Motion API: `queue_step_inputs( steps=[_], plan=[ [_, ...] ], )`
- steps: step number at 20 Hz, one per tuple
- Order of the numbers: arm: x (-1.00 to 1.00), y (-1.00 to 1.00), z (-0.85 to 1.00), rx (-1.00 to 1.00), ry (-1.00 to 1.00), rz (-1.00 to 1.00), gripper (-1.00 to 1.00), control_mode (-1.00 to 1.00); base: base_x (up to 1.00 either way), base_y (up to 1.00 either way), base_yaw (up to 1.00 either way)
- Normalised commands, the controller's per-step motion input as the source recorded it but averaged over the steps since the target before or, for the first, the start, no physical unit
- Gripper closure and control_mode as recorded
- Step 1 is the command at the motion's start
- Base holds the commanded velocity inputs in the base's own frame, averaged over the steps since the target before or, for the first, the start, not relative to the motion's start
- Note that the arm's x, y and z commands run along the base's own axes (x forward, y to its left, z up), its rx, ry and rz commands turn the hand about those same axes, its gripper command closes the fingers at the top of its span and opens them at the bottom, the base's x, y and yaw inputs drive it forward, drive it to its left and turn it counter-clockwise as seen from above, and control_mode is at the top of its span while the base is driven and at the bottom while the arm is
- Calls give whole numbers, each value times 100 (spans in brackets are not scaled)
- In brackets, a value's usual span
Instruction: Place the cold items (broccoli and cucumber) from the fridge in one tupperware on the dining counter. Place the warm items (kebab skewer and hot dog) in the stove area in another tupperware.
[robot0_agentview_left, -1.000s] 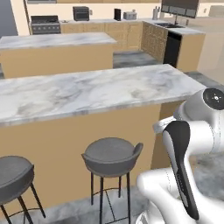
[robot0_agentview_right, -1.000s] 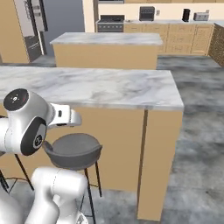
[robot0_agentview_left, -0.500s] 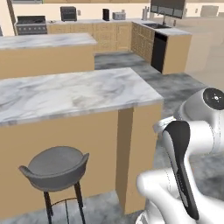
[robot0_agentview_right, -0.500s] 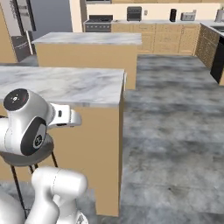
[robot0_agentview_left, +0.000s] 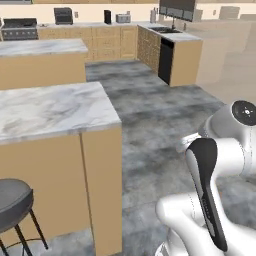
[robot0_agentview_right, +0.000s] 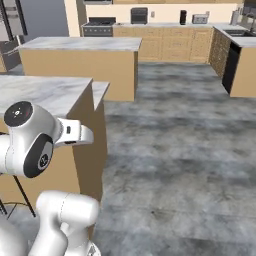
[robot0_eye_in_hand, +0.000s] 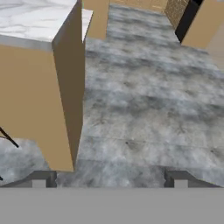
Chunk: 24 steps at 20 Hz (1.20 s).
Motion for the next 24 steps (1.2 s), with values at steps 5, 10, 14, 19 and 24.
queue_step_inputs(
  steps=[5, 10, 14, 19, 24],
  plan=[
    [0, 0, 0, 0, 0, 0, -100, 100, 3, -100, 0],
    [0, 0, 0, 0, 0, 0, -100, 100, 36, -100, 7],
    [0, 0, 0, 0, 0, 0, -100, 100, 77, -92, 17],
    [0, 0, 0, 0, 0, 0, -100, 100, 100, -65, 25],
    [0, 0, 0, 0, 0, 0, -100, 100, 100, -57, 23]
  ],
)
